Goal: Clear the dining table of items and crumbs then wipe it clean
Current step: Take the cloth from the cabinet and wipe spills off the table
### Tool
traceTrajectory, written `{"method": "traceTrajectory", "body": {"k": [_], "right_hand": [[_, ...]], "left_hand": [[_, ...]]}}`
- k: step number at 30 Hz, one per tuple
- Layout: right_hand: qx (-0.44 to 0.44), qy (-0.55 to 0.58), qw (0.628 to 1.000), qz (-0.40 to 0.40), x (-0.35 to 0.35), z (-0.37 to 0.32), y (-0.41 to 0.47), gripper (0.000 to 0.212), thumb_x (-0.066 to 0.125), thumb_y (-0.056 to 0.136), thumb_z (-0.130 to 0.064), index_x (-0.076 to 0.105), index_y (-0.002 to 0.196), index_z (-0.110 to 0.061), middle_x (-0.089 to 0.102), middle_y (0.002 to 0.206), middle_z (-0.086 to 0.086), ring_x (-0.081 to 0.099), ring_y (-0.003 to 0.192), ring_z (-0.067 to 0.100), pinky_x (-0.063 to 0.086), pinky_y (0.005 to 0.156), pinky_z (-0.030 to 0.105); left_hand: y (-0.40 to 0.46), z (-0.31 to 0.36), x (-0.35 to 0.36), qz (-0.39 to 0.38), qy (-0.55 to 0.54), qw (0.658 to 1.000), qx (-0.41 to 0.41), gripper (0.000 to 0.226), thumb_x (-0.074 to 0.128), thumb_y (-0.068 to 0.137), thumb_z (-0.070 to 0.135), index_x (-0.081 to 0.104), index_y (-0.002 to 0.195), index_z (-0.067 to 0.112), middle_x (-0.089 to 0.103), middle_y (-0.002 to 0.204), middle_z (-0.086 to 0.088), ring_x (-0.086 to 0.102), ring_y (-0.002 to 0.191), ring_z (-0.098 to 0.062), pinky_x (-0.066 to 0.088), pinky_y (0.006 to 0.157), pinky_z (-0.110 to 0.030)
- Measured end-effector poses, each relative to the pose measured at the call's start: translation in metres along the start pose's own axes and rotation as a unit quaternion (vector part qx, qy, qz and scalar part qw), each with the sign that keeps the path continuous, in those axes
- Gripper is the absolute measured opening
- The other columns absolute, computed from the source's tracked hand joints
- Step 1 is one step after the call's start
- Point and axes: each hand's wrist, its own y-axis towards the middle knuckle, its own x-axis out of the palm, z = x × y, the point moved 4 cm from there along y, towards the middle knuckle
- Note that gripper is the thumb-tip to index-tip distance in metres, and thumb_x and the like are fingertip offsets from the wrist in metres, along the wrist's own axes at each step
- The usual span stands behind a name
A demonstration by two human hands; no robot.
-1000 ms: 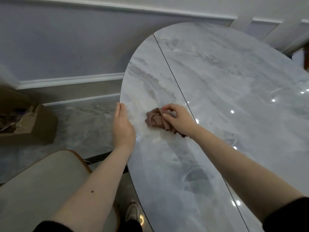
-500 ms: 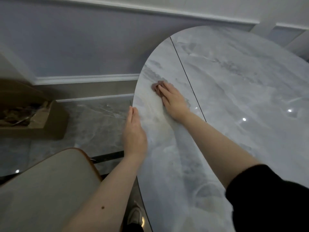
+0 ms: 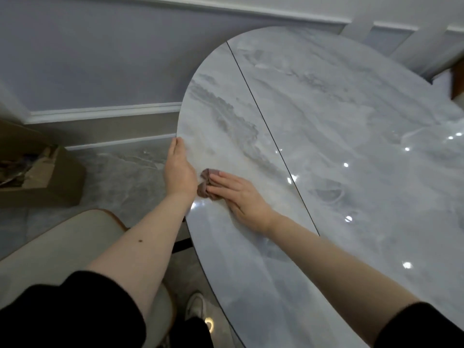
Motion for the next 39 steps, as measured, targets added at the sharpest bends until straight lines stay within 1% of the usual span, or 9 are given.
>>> {"method": "traceTrajectory", "body": {"k": [7, 16, 19, 20, 23, 26, 30, 34, 39], "right_hand": [[0.045, 0.049, 0.998, 0.016, 0.002, -0.021, -0.097, 0.038, 0.035, 0.101, -0.02, 0.069, 0.111, -0.006, 0.059, 0.128, 0.013, 0.051, 0.125, 0.025, 0.038, 0.107, 0.039], [0.245, -0.016, 0.944, 0.223, -0.054, 0.036, -0.081, 0.022, 0.037, 0.082, 0.006, 0.057, 0.079, -0.003, 0.055, 0.086, 0.005, 0.051, 0.078, 0.026, 0.042, 0.077, 0.026], [0.196, -0.023, 0.96, 0.201, -0.015, 0.012, -0.056, 0.033, 0.035, 0.088, -0.006, 0.068, 0.09, -0.002, 0.065, 0.103, 0.013, 0.06, 0.097, 0.031, 0.044, 0.072, 0.04], [0.16, -0.016, 0.97, 0.184, 0.001, -0.008, -0.061, 0.037, 0.034, 0.093, -0.01, 0.07, 0.097, -0.002, 0.066, 0.112, 0.015, 0.061, 0.105, 0.03, 0.049, 0.093, 0.042], [0.076, 0.027, 0.991, 0.107, 0.025, -0.06, -0.108, 0.033, 0.043, 0.092, -0.006, 0.066, 0.116, -0.008, 0.057, 0.132, 0.013, 0.051, 0.126, 0.027, 0.04, 0.104, 0.039], [0.017, 0.029, 0.998, 0.06, 0.014, -0.048, -0.125, 0.04, 0.042, 0.088, 0.003, 0.064, 0.118, -0.01, 0.056, 0.133, 0.012, 0.052, 0.125, 0.027, 0.039, 0.103, 0.044], [0.112, 0.006, 0.986, 0.12, -0.014, 0.009, -0.057, 0.04, 0.033, 0.086, -0.005, 0.069, 0.105, 0.001, 0.063, 0.119, 0.018, 0.062, 0.107, 0.032, 0.048, 0.094, 0.043], [0.136, -0.037, 0.971, 0.193, -0.008, 0.016, 0.018, 0.043, 0.036, 0.076, -0.013, 0.073, 0.094, 0.001, 0.068, 0.111, 0.019, 0.065, 0.101, 0.027, 0.043, 0.093, 0.025], [0.084, -0.036, 0.992, 0.092, 0.018, 0.0, 0.046, 0.049, 0.044, 0.072, -0.001, 0.069, 0.112, -0.01, 0.059, 0.13, 0.014, 0.055, 0.121, 0.032, 0.042, 0.102, 0.042]], "left_hand": [[-0.052, -0.013, -0.01, 0.005, 0.026, 0.999, 0.02, 0.054, 0.025, 0.089, -0.013, 0.033, 0.142, -0.002, 0.029, 0.15, -0.021, 0.029, 0.139, -0.029, 0.012, 0.108, -0.011], [-0.091, -0.009, -0.003, 0.055, -0.004, 0.998, -0.022, 0.058, 0.023, 0.089, -0.016, 0.027, 0.145, 0.0, 0.018, 0.156, -0.012, 0.022, 0.143, -0.021, 0.009, 0.11, -0.01], [-0.089, -0.014, -0.003, 0.055, -0.008, 0.998, -0.018, 0.055, 0.023, 0.09, -0.015, 0.028, 0.143, -0.002, 0.021, 0.154, -0.016, 0.022, 0.143, -0.023, 0.006, 0.108, -0.008], [-0.089, -0.015, -0.004, 0.049, -0.011, 0.999, -0.013, 0.054, 0.023, 0.091, -0.014, 0.028, 0.143, -0.003, 0.021, 0.154, -0.017, 0.022, 0.144, -0.024, 0.005, 0.107, -0.006], [-0.093, -0.018, -0.008, 0.033, -0.01, 0.999, -0.001, 0.051, 0.025, 0.094, -0.01, 0.027, 0.144, -0.002, 0.024, 0.153, -0.017, 0.023, 0.143, -0.024, 0.002, 0.103, 0.002], [-0.098, -0.02, -0.011, 0.027, -0.018, 0.999, -0.006, 0.048, 0.027, 0.096, -0.004, 0.027, 0.144, -0.001, 0.029, 0.151, -0.017, 0.027, 0.141, -0.025, 0.01, 0.111, -0.012], [-0.102, -0.019, -0.012, 0.035, -0.047, 0.998, 0.003, 0.046, 0.028, 0.098, 0.0, 0.03, 0.144, 0.0, 0.034, 0.149, -0.016, 0.032, 0.139, -0.024, 0.019, 0.117, -0.025], [-0.105, -0.018, -0.012, 0.059, -0.065, 0.996, -0.004, 0.044, 0.027, 0.099, 0.002, 0.031, 0.143, 0.002, 0.035, 0.148, -0.011, 0.032, 0.136, -0.013, 0.018, 0.11, -0.012], [-0.103, -0.024, -0.011, 0.063, -0.08, 0.995, -0.006, 0.043, 0.027, 0.099, 0.004, 0.034, 0.142, 0.0, 0.038, 0.147, -0.014, 0.034, 0.137, -0.021, 0.022, 0.113, -0.021]]}}
